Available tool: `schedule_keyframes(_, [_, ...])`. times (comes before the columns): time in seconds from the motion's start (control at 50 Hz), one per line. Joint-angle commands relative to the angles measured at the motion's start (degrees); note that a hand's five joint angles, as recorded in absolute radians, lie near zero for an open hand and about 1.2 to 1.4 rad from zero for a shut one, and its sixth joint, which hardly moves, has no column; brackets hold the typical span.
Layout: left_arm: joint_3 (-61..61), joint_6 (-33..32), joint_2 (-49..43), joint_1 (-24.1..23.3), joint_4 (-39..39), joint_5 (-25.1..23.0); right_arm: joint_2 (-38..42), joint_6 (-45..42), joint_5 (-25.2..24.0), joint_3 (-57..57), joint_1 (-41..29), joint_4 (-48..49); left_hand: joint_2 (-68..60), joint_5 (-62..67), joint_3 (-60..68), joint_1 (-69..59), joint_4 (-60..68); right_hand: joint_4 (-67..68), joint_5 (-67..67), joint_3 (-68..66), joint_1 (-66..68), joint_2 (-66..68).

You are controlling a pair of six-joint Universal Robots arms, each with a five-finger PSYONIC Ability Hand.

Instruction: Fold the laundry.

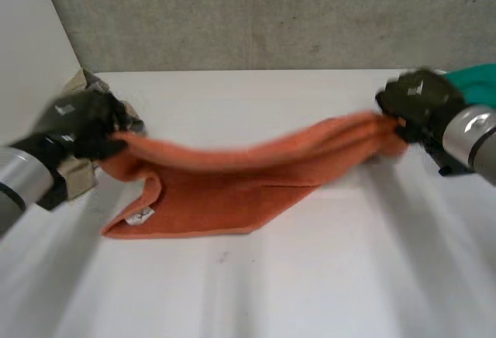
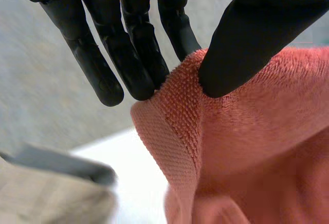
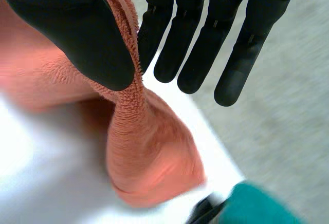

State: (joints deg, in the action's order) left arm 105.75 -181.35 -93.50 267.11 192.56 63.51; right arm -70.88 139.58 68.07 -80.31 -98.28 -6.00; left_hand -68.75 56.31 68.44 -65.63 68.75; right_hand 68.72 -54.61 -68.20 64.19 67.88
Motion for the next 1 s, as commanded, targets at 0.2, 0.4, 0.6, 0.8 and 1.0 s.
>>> schedule_keyframes(0.2, [-24.8,-17.0,-21.9,-8.7,7.6,7.7,16.6,-0.6,13.0,19.6,-5.9,9.6,-11.3,13.7,11.6,-14.4,11.2,11.3,-15.4,-11.8,15.8,12.1])
schedule_keyframes(0.4, [-44.3,-9.7,-23.9,-9.1,32.1,11.5,11.5,14.1,18.8,22.4,-8.1,48.4,-11.3,13.7,11.6,-14.4,11.2,11.3,-15.4,-11.8,15.8,12.1])
schedule_keyframes(0.6, [-31.3,-2.7,-16.9,-7.9,30.9,12.2,5.8,14.3,16.0,10.4,-7.9,45.0,-11.3,13.7,11.6,-14.4,11.2,11.3,-15.4,-11.8,15.8,12.1])
schedule_keyframes(0.8, [-3.9,-1.6,-12.8,-5.5,32.1,7.2,4.5,11.3,10.3,-6.8,-5.2,33.0,-11.3,13.7,11.6,-14.4,11.2,11.3,-15.4,-11.8,15.8,12.1])
schedule_keyframes(1.0, [10.6,-1.7,-12.6,-1.8,31.6,2.4,7.9,9.4,5.1,-17.3,-3.7,24.7,-11.3,13.7,11.6,-14.4,11.2,11.3,-15.4,-11.8,15.8,12.1])
